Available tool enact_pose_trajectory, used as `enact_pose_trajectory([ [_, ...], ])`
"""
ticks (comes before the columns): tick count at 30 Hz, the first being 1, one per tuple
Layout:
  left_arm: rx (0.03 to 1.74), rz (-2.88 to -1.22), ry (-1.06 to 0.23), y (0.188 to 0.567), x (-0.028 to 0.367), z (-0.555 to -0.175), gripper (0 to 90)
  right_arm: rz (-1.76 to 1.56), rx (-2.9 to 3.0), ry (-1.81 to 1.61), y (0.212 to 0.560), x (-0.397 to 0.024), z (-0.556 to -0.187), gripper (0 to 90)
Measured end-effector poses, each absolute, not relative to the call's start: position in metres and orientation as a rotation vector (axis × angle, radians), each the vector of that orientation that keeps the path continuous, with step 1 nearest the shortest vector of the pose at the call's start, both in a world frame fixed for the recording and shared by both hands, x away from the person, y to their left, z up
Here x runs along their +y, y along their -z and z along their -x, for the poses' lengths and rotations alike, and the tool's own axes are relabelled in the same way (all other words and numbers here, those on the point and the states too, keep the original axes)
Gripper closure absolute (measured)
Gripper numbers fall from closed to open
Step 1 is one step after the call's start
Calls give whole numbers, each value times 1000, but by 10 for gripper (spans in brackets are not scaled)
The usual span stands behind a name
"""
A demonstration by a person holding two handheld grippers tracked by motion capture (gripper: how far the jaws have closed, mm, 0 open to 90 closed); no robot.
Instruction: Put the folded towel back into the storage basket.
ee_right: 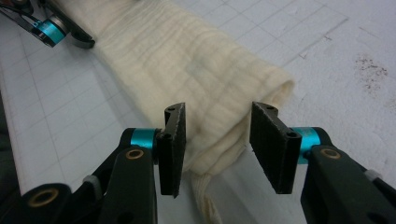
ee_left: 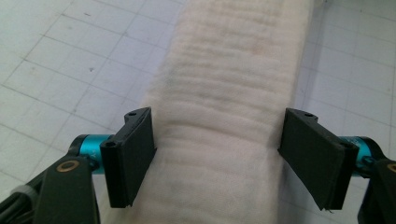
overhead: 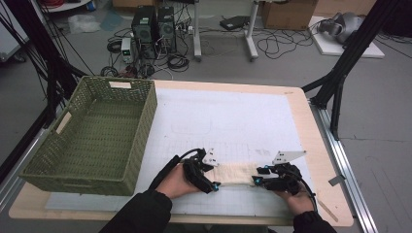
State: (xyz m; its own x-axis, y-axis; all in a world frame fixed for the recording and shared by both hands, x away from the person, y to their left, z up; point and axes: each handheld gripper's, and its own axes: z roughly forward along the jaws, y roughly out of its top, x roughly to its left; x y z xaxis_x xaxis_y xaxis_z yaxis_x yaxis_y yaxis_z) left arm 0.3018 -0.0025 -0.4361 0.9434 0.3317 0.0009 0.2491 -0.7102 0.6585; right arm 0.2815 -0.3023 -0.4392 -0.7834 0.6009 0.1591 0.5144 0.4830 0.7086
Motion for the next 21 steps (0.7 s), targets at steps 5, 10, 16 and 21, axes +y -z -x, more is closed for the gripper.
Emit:
enact_pose_trajectory([
  [5, 414, -2399, -150, 435, -4, -303, 259, -982, 2615, -1186, 440, -302, -282, 557],
  [10, 392, -2366, -127, 423, -9, -304, 310, -991, 2614, -1190, 441, -301, -282, 557],
  [16, 380, -2406, -128, 427, -21, -306, 304, -992, 2617, -1187, 441, -301, -282, 557],
  [21, 372, -2438, -141, 433, -26, -306, 268, -987, 2616, -1189, 441, -302, -282, 556],
])
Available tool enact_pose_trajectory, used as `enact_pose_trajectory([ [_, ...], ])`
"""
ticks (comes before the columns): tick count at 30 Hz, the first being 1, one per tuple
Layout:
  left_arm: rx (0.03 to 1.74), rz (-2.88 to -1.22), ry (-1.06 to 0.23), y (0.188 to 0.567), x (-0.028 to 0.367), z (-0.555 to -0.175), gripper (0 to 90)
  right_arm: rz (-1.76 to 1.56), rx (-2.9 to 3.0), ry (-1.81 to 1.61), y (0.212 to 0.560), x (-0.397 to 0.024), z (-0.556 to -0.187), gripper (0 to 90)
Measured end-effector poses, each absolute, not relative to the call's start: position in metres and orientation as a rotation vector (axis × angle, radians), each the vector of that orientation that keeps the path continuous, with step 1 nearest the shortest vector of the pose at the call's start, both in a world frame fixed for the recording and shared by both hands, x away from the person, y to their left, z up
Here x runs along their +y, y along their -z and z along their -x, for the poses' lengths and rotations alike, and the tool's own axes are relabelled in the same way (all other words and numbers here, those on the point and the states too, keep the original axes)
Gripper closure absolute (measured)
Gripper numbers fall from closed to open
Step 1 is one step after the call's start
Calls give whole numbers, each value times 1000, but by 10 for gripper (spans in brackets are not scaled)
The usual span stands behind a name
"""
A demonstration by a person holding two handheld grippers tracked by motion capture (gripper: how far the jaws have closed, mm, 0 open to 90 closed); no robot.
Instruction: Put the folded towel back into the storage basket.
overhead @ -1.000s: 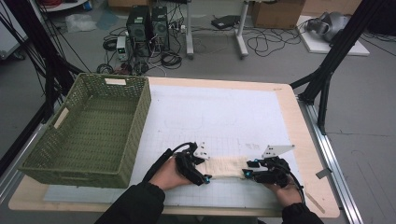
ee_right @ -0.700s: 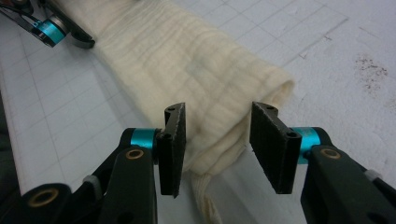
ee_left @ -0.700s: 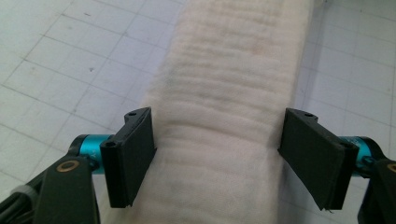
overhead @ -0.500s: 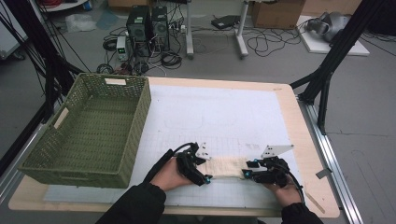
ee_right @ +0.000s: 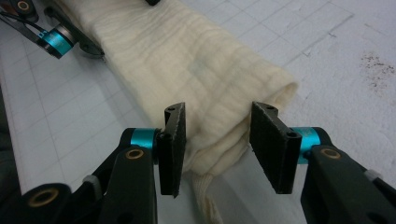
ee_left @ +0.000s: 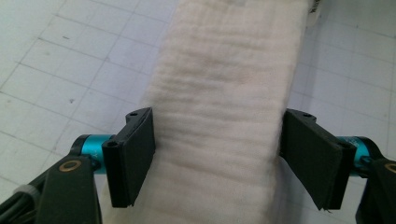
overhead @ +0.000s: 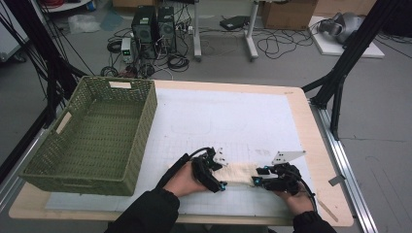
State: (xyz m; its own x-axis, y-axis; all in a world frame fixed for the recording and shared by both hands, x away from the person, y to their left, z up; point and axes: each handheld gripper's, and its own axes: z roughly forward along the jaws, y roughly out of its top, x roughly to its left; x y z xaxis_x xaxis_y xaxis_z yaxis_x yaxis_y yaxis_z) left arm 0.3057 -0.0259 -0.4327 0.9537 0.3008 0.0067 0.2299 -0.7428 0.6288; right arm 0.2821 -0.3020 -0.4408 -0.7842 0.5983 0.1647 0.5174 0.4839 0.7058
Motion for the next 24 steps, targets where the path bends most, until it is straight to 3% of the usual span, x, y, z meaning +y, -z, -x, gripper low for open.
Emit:
enact_pose_trajectory([
  [6, 369, -2445, -170, 433, -27, -304, 282, -986, 2617, -1187, 440, -302, -282, 555],
  [11, 447, -2392, -15, 428, -19, -315, 298, -989, 2619, -1187, 441, -302, -282, 555],
  [15, 469, -2340, -35, 420, -15, -319, 323, -992, 2624, -1195, 441, -302, -283, 556],
  [24, 455, -2414, -64, 429, -27, -317, 323, -998, 2625, -1196, 442, -302, -283, 555],
])
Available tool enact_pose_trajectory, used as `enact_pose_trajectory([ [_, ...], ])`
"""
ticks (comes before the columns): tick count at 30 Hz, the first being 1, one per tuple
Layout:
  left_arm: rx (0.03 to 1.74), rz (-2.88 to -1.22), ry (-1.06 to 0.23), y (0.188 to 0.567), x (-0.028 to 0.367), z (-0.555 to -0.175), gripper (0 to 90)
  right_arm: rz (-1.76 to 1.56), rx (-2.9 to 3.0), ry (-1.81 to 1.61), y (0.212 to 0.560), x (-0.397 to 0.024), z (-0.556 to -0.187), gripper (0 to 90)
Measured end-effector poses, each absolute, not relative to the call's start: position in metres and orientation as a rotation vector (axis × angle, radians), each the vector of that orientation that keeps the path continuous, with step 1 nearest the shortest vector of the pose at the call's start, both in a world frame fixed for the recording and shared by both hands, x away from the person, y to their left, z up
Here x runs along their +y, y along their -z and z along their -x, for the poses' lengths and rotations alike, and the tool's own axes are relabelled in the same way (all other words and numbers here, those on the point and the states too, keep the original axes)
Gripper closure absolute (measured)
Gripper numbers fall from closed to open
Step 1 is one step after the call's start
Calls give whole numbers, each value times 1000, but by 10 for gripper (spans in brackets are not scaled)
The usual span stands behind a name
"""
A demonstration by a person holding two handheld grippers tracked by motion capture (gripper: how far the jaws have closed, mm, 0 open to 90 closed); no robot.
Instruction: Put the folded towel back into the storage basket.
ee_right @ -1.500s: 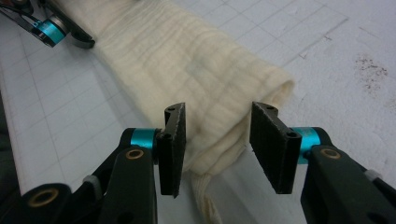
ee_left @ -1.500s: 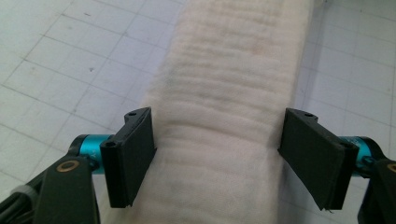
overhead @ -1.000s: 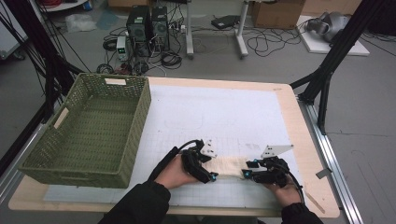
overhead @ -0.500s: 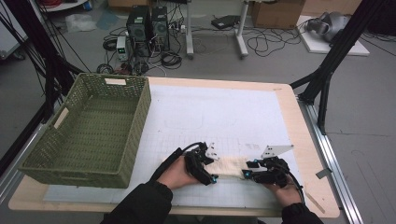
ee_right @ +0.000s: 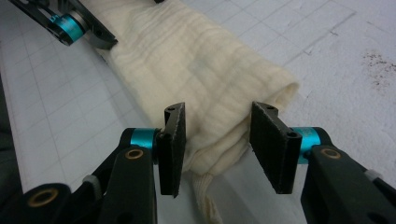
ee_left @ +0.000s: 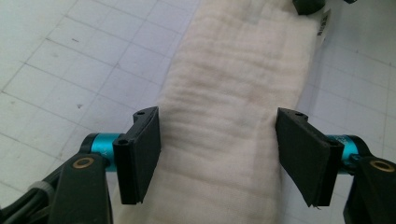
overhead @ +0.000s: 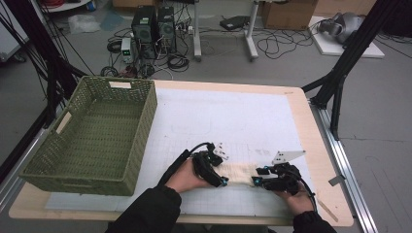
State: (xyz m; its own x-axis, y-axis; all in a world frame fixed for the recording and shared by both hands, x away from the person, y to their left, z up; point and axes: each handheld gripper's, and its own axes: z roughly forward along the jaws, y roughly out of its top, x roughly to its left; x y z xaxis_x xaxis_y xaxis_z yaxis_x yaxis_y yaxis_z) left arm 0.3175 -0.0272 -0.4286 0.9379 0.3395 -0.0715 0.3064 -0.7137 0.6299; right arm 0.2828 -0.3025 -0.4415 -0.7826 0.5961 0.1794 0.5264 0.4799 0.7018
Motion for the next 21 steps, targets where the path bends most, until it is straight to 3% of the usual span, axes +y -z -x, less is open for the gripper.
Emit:
enact_pose_trajectory([
  [8, 410, -2437, -112, 431, -30, -313, 293, -988, 2623, -1195, 441, -302, -283, 555],
  [21, 404, -2443, -162, 432, -31, -310, 329, -981, 2603, -1190, 435, -303, -281, 537],
])
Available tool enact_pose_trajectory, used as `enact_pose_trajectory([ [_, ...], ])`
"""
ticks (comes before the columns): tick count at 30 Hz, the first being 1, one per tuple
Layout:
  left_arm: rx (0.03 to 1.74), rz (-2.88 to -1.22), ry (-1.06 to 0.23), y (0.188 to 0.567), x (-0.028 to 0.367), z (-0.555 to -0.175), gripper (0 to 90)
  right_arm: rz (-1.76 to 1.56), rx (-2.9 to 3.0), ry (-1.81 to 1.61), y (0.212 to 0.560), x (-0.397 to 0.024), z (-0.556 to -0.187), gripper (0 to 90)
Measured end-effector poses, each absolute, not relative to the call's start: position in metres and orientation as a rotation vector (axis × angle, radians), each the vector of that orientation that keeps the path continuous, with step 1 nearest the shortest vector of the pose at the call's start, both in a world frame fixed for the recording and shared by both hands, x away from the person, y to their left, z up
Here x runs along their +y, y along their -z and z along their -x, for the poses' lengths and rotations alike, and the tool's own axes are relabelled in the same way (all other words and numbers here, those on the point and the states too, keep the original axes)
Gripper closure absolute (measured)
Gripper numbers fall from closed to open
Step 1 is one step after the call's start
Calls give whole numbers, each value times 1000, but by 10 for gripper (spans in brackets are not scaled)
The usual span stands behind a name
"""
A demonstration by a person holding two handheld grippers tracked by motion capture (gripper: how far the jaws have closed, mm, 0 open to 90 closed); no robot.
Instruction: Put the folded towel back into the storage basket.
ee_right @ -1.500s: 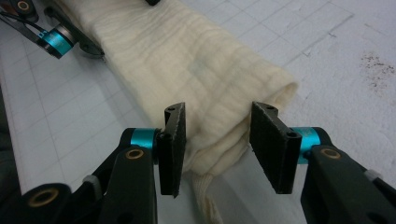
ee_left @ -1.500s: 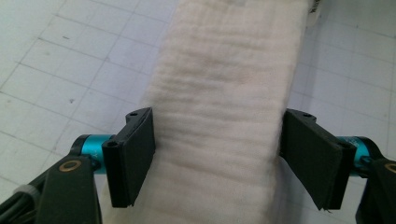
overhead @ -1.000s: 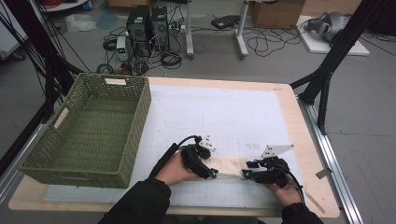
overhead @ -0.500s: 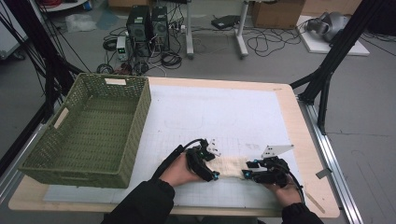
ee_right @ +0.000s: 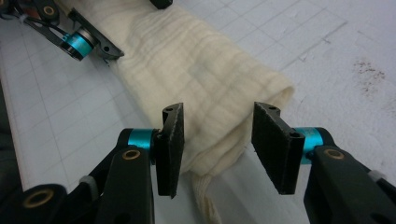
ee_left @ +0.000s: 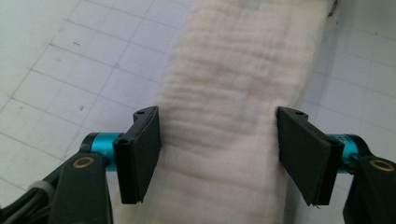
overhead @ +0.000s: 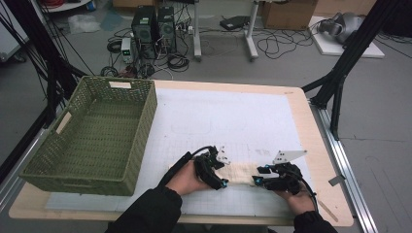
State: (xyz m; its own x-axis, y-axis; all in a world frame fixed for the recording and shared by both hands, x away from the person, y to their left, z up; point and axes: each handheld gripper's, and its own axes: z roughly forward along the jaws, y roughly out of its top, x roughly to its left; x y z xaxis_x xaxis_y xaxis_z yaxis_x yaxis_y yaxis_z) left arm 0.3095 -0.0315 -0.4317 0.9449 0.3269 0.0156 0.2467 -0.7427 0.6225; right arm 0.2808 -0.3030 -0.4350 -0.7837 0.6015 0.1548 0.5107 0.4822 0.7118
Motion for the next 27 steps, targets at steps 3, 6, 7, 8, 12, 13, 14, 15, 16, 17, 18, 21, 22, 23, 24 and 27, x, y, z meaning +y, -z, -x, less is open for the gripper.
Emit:
enact_pose_trajectory([
  [3, 398, -2442, -164, 432, -31, -311, 339, -976, 2583, -1208, 431, -305, -280, 537],
  [6, 405, -2438, -160, 432, -31, -311, 352, -976, 2571, -1220, 429, -306, -278, 536],
  [7, 408, -2438, -159, 431, -30, -312, 360, -978, 2569, -1222, 429, -306, -278, 536],
  [8, 415, -2434, -155, 431, -30, -312, 372, -975, 2566, -1223, 428, -307, -278, 536],
  [12, 435, -2422, -181, 430, -27, -316, 481, -977, 2555, -1230, 427, -308, -278, 534],
  [13, 433, -2419, -177, 430, -27, -317, 537, -982, 2551, -1233, 426, -309, -278, 534],
  [14, 432, -2418, -174, 430, -27, -317, 541, -983, 2546, -1238, 426, -310, -278, 534],
  [15, 432, -2419, -176, 430, -27, -317, 542, -991, 2543, -1239, 426, -311, -278, 534],
  [16, 433, -2419, -176, 430, -27, -317, 543, -987, 2541, -1241, 426, -311, -278, 534],
  [17, 433, -2419, -177, 430, -27, -317, 545, -988, 2537, -1243, 426, -312, -279, 533],
  [18, 433, -2419, -180, 430, -27, -317, 554, -996, 2538, -1241, 426, -312, -279, 534],
  [21, 430, -2421, -188, 430, -28, -315, 576, -990, 2547, -1237, 426, -310, -279, 534],
  [22, 432, -2419, -190, 430, -28, -315, 585, -983, 2550, -1237, 427, -310, -279, 533],
  [23, 429, -2419, -191, 430, -28, -315, 587, -987, 2552, -1234, 427, -309, -279, 531],
  [24, 429, -2418, -192, 430, -28, -315, 586, -986, 2558, -1235, 428, -308, -280, 531],
  [27, 439, -2413, -134, 430, -26, -317, 539, -970, 2602, -1189, 434, -303, -281, 532],
])
